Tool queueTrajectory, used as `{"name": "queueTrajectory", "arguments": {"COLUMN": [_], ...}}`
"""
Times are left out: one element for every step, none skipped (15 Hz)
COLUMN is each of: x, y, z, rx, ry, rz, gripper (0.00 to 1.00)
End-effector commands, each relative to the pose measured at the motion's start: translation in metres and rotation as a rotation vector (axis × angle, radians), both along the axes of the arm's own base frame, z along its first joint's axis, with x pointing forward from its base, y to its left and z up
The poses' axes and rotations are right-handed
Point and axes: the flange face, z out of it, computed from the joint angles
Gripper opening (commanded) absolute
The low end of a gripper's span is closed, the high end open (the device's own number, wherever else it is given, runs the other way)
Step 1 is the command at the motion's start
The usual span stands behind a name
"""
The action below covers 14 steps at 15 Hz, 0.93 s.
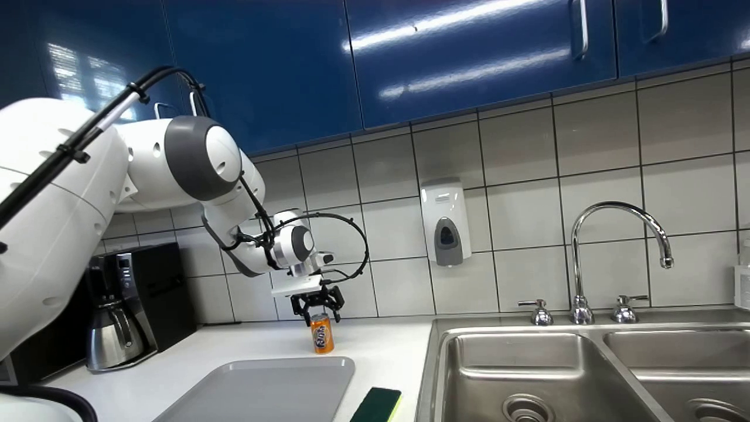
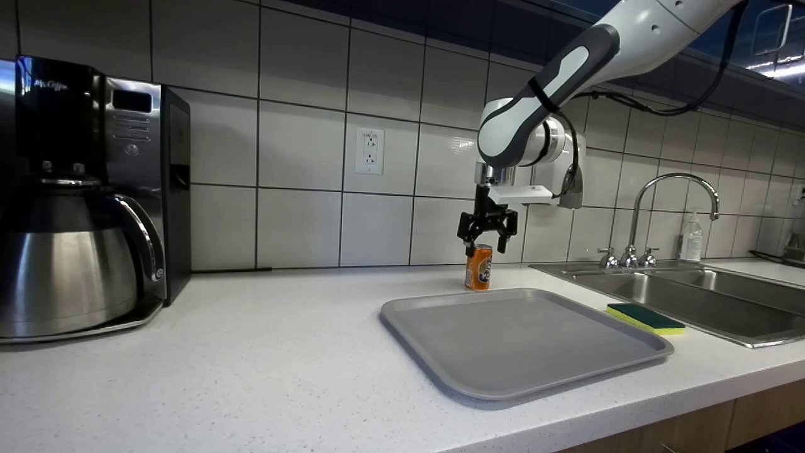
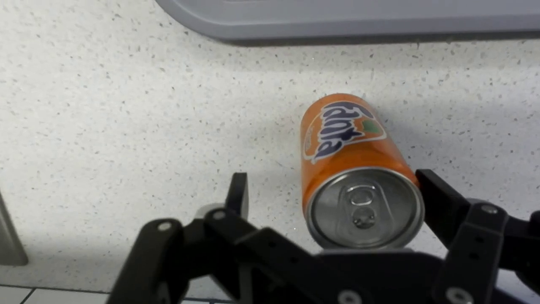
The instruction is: Put the can on the tray
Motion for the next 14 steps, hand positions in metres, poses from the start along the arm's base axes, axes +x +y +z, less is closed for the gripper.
{"name": "queueTrajectory", "arguments": {"x": [0.009, 0.009, 0.01, 0.01, 0.01, 0.011, 0.011, 0.011, 0.011, 0.011, 0.005, 0.005, 0.006, 0.006], "y": [0.002, 0.003, 0.004, 0.005, 0.006, 0.007, 0.008, 0.009, 0.01, 0.009, 0.008, 0.008, 0.008, 0.008], "z": [-0.007, -0.01, -0.012, -0.015, -0.017, -0.019, -0.021, -0.023, -0.024, -0.024, -0.028, -0.028, -0.028, -0.028], "rx": [0.0, 0.0, 0.003, 0.003, 0.004, 0.004, 0.004, 0.004, 0.003, 0.007, 0.001, 0.001, 0.001, 0.001], "ry": [0.029, 0.032, 0.035, 0.039, 0.042, 0.044, 0.047, 0.05, 0.052, 0.057, 0.04, 0.042, 0.042, 0.043], "rz": [-0.027, -0.027, -0.023, -0.024, -0.024, -0.022, -0.021, -0.021, -0.023, -0.017, 0.0, 0.0, 0.0, 0.0], "gripper": [1.0, 1.0, 1.0, 1.0, 1.0, 1.0, 1.0, 1.0, 1.0, 1.0, 1.0, 1.0, 1.0, 1.0]}}
